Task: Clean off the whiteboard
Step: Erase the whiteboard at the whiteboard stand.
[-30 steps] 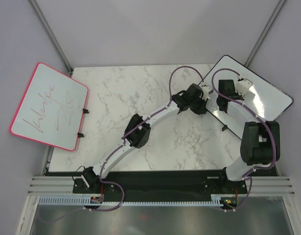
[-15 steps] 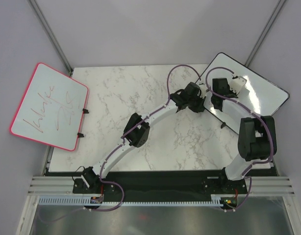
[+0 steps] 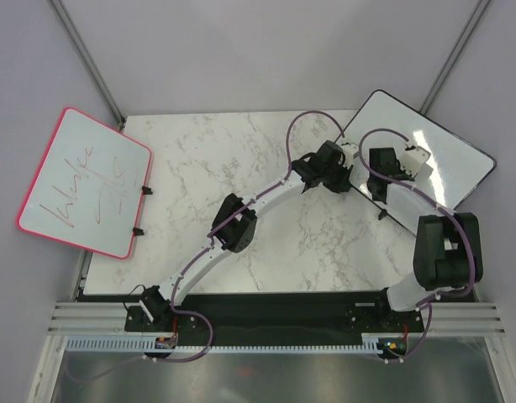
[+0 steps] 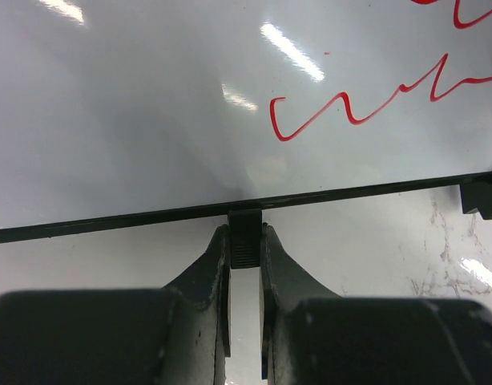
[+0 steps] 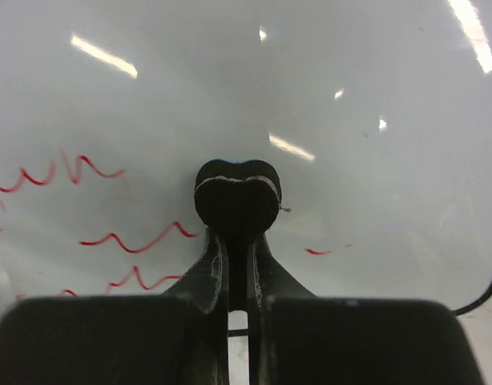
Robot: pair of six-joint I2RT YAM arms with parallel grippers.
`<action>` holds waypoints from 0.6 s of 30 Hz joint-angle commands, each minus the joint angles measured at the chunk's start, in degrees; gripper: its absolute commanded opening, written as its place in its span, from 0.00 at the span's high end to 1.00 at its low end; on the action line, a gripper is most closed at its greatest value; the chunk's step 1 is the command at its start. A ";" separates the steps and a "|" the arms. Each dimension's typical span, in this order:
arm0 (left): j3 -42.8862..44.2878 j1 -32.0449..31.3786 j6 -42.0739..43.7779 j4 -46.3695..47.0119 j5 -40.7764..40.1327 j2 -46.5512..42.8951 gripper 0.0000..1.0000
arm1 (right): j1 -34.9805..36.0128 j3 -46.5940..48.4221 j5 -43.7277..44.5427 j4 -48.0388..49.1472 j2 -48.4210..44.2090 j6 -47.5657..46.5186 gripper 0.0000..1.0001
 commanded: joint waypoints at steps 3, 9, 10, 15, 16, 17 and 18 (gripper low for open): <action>1.96 -0.76 -0.39 -4.44 2.79 1.68 0.98 | 2.48 13.83 -0.23 3.56 10.90 0.47 1.00; 2.66 -0.49 -0.57 -4.70 3.58 1.95 0.98 | 3.54 22.54 3.46 3.56 19.44 2.49 1.00; 2.66 -0.49 -0.65 -4.79 3.50 1.95 0.98 | 3.54 22.98 4.07 3.65 19.53 2.76 1.00; 3.28 -0.32 -0.92 -4.79 3.85 2.21 0.98 | 3.54 20.53 3.11 3.56 15.93 0.66 1.00; 3.28 -0.32 -1.01 -4.87 3.93 2.39 0.98 | 3.54 19.39 3.03 3.56 14.88 -0.22 1.00; 3.45 -0.32 -1.01 -4.87 4.02 2.39 0.98 | 3.54 17.12 0.85 3.48 12.61 -1.53 1.00; 3.54 -0.23 -1.01 -4.87 4.20 2.39 0.98 | 3.46 16.05 -1.52 3.47 11.37 -5.20 1.00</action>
